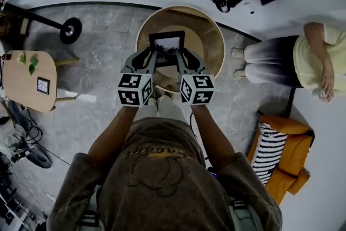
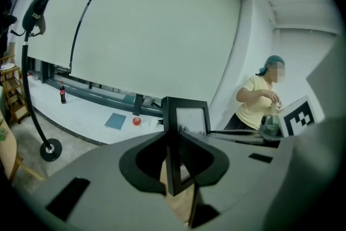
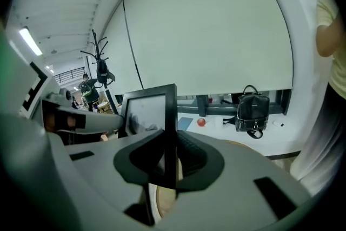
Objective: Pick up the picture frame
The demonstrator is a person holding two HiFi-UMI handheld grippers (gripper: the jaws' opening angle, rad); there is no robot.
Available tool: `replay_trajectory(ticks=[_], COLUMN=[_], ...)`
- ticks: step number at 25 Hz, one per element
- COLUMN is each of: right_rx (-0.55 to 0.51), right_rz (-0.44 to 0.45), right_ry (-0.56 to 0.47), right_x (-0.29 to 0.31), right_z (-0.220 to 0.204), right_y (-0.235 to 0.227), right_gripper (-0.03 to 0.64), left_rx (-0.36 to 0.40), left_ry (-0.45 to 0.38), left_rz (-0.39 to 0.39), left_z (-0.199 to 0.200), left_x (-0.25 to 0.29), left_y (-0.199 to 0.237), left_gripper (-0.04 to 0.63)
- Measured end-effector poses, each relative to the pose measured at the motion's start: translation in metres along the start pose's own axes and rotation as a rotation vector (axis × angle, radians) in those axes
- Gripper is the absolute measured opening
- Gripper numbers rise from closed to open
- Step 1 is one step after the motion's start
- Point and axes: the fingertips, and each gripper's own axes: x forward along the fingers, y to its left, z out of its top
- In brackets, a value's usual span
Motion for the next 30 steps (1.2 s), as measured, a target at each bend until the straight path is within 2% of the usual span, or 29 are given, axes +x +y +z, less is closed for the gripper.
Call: replay_trajectory(ticks=[9,18,30], right_rx=[-0.007,-0.045,-0.044], right_rz=[0.006,0.01,0.017], right_ry=[-0.065,-0.125,-0.125], right_x=[-0.053,-0.08,-0.093], right_z=[0.035,0.06,0.059], right_y=[0.015,0.024,0.025], right_gripper=[0.086,0.086,0.086], left_rx=[0.055,0.106,0.115], left_ry=[-0.065,-0.126,-0.153], left_rz=[-0.043,-0.06,-0.061], left_z=[0.039,0.06,0.061], left_x=[-0.04,-0.066,-0.076], left_y=[-0.036,-0.057,-0.068], left_gripper=[0.081,0.081,0.08])
